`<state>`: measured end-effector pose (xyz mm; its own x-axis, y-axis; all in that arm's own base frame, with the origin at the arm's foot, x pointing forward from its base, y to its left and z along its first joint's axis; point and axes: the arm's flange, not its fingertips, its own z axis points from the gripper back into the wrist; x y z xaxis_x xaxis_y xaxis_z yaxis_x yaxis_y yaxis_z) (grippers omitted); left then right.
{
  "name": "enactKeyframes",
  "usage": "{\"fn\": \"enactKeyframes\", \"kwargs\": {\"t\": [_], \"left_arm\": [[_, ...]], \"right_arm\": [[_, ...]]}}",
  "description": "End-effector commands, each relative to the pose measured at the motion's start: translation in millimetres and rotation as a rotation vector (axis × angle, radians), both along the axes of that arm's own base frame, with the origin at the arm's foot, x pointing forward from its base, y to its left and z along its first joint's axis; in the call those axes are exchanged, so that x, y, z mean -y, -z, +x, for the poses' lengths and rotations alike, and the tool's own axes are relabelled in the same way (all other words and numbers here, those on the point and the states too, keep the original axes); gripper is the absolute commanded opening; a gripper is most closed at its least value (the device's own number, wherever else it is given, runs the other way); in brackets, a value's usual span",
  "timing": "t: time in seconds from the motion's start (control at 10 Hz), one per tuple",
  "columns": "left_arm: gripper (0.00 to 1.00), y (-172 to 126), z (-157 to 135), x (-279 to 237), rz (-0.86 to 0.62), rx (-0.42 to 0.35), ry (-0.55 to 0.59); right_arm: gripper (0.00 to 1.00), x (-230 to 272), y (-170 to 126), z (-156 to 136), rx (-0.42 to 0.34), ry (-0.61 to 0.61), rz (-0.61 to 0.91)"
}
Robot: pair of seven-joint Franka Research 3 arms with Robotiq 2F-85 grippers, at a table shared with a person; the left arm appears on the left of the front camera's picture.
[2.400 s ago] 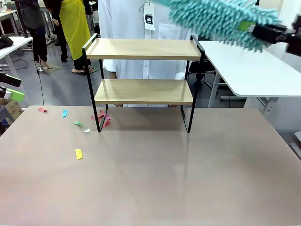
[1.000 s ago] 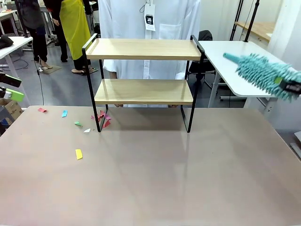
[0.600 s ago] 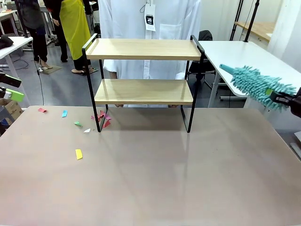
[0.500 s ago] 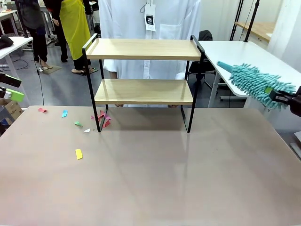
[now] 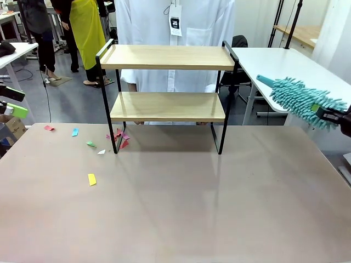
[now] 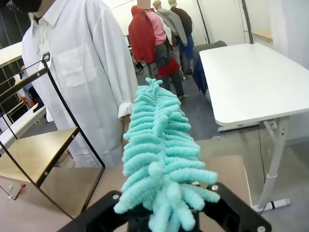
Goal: Clean the shelf.
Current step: Hand the Duster back to the human.
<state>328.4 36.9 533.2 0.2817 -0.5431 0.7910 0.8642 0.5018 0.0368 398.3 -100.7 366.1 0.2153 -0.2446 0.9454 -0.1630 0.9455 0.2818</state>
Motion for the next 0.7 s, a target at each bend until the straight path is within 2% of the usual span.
{"fn": "enactKeyframes", "kwargs": {"t": [0.0,0.6], "left_arm": [[1.00,-1.0,0.5,-0.3,-0.012,0.014,0.014],[1.00,-1.0,0.5,-0.3,-0.012,0.014,0.014]], "right_arm": [[0.16,-2.4,-1.3,0.2,-0.010,0.003,-0.011],[0.16,-2.4,-1.3,0.2,-0.010,0.003,-0.011]]}}
